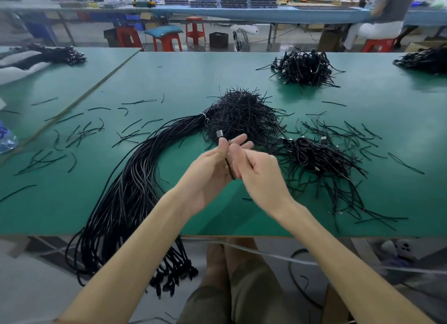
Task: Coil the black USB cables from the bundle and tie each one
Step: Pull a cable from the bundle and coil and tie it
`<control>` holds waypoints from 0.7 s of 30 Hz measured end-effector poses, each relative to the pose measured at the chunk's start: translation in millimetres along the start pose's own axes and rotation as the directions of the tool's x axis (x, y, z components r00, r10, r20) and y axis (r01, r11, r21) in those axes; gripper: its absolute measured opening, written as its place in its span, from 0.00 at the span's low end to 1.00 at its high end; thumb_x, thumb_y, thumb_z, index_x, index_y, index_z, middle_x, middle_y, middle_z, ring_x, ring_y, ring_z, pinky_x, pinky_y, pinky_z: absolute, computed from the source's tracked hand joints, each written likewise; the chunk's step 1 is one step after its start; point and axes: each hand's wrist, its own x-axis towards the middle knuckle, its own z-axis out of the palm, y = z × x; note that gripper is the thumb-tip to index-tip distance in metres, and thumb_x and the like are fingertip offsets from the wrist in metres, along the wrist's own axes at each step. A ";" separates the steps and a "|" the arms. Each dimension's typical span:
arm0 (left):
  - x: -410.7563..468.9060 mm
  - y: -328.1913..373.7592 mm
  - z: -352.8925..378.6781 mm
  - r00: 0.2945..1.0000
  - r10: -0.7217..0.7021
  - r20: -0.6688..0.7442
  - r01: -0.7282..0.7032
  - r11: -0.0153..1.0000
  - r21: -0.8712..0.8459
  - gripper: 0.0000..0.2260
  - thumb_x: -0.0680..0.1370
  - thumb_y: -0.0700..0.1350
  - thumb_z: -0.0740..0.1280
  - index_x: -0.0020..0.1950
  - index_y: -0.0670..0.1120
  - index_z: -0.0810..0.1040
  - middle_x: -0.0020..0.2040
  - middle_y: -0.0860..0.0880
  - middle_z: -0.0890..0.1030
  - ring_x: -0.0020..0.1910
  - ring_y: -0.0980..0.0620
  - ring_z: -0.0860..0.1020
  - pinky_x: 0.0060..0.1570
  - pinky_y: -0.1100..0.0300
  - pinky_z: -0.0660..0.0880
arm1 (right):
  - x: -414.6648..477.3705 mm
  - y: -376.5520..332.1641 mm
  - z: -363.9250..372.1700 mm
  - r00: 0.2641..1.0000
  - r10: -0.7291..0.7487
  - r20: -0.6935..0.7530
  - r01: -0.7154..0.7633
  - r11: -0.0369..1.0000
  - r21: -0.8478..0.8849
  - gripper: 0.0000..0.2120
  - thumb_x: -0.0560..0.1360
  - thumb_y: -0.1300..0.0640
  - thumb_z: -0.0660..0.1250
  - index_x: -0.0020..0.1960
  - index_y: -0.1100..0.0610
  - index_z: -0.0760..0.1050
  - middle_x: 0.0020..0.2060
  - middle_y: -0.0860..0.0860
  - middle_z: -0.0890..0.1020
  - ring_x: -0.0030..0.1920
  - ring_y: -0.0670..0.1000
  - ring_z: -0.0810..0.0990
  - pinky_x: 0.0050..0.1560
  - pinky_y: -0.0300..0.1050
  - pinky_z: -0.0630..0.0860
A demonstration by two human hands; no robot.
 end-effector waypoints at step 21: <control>-15.3 -3.8 -12.6 0.977 0.204 -0.054 -0.081 0.601 0.795 0.14 0.86 0.45 0.61 0.50 0.41 0.84 0.40 0.52 0.86 0.38 0.55 0.83 0.45 0.59 0.77 | 23.6 26.8 -5.3 0.989 0.140 -0.034 -0.143 0.987 -0.070 0.31 0.83 0.41 0.60 0.26 0.53 0.55 0.21 0.44 0.60 0.27 0.47 0.60 0.33 0.51 0.66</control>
